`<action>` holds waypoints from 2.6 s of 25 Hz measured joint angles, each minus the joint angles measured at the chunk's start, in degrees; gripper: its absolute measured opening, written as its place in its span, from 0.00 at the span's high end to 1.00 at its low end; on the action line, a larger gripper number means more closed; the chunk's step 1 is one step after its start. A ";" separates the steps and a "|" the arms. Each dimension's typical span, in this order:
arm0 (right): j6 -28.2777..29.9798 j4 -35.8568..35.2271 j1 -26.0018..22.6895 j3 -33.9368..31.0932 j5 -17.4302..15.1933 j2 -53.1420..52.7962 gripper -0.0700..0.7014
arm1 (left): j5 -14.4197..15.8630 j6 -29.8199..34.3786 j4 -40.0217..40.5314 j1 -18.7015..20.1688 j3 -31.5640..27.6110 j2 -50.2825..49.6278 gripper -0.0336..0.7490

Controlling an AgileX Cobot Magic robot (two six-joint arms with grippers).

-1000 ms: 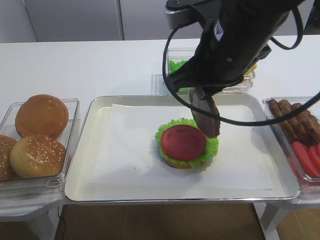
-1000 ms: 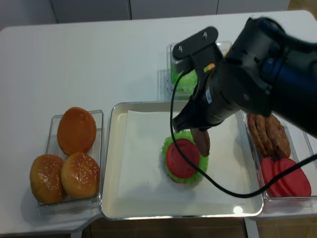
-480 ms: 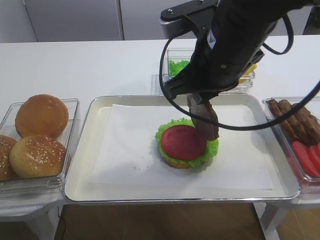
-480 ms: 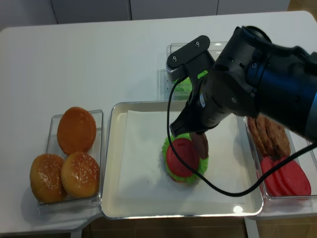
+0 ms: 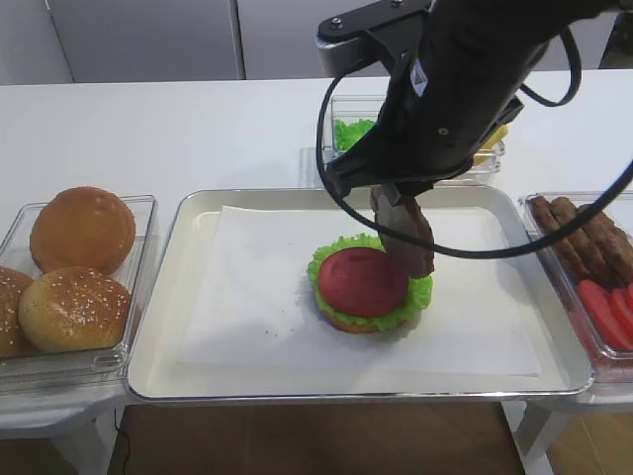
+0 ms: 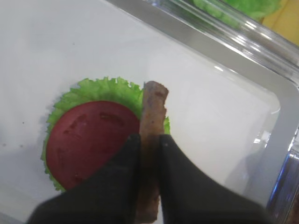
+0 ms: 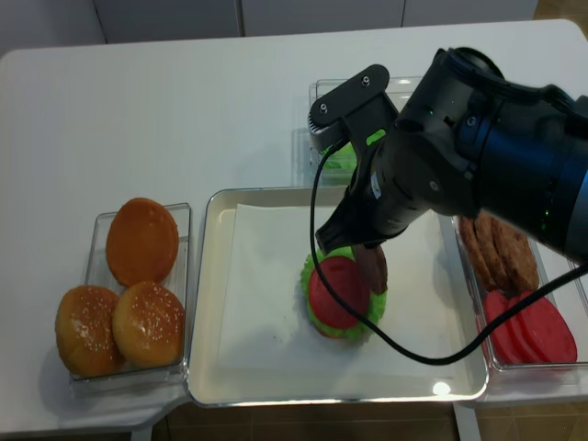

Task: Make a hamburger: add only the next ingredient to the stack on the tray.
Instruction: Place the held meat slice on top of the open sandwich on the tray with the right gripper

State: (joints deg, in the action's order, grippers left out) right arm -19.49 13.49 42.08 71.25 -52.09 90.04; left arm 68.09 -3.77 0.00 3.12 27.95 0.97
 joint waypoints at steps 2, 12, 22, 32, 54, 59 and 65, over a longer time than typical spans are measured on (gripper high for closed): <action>0.00 0.39 0.00 0.00 -0.10 0.00 0.80 | 0.00 0.00 0.00 0.00 0.00 0.00 0.39; 0.00 1.64 0.00 0.00 -0.31 0.00 0.80 | 0.00 0.00 0.00 0.00 0.00 0.00 0.39; 0.00 -0.18 0.00 0.00 -0.21 0.00 0.80 | 0.00 0.00 0.00 0.00 0.00 0.00 0.39; 0.21 -2.64 0.00 0.00 0.49 0.00 0.80 | 0.00 0.00 0.00 0.00 0.00 0.00 0.39; 0.21 -5.24 0.00 0.33 1.28 1.39 0.80 | 0.00 0.00 0.00 0.00 0.00 0.00 0.39; 0.24 -5.47 0.00 0.49 1.64 1.62 0.80 | 0.00 0.00 0.00 0.00 0.00 0.00 0.39; 0.34 -6.63 0.00 0.49 1.64 1.62 0.80 | 0.00 0.00 0.00 0.00 0.00 0.00 0.39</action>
State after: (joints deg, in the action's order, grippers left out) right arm -19.15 6.87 42.08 71.74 -50.45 91.66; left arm 68.09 -3.77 0.00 3.12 27.95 0.97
